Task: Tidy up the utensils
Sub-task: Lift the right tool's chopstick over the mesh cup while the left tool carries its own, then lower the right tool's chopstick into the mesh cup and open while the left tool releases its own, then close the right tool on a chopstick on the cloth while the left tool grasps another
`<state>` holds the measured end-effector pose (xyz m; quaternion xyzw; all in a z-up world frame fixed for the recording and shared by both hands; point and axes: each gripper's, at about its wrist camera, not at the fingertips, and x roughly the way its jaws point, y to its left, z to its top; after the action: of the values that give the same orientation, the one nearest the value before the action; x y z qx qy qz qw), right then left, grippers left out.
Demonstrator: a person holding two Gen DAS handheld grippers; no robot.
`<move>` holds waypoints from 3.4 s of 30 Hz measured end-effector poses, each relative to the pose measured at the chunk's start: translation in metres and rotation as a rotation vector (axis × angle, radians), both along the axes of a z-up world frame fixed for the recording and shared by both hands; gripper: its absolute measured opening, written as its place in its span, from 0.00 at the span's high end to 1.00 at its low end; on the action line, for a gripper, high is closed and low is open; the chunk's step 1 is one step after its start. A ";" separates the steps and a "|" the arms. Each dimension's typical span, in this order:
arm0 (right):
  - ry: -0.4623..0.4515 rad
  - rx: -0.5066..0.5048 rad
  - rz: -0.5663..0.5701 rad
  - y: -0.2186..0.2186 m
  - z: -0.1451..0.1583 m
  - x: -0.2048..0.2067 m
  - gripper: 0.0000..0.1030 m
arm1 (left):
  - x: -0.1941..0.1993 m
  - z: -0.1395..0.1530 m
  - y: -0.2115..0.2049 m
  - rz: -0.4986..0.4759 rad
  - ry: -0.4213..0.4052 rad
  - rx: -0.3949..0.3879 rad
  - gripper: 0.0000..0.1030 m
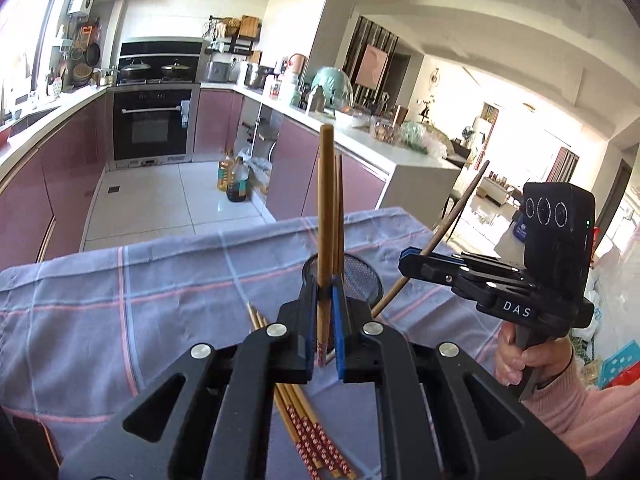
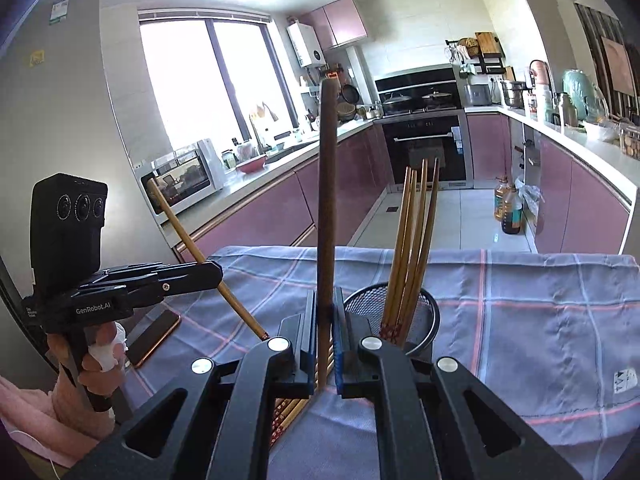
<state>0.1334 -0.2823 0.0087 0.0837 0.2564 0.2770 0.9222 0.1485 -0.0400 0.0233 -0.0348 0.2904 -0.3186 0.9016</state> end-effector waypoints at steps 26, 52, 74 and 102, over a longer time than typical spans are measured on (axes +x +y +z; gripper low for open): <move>-0.098 -0.060 -0.069 -0.012 0.037 0.030 0.94 | 0.026 0.048 -0.068 -0.014 -0.090 0.040 0.93; 0.157 -0.080 -0.117 -0.006 -0.026 0.084 0.91 | 0.076 -0.017 -0.086 -0.024 0.111 0.134 0.92; 0.042 -0.057 -0.008 0.003 -0.016 0.018 0.72 | 0.021 -0.065 -0.016 0.068 0.108 0.188 0.71; 0.347 -0.140 0.079 0.085 -0.124 0.010 0.71 | -0.011 -0.147 -0.016 0.084 0.229 0.327 0.69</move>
<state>0.1432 -0.1973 -0.1154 0.0558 0.4333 0.2758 0.8562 0.1378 -0.0555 -0.1236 0.0638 0.4372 -0.2234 0.8689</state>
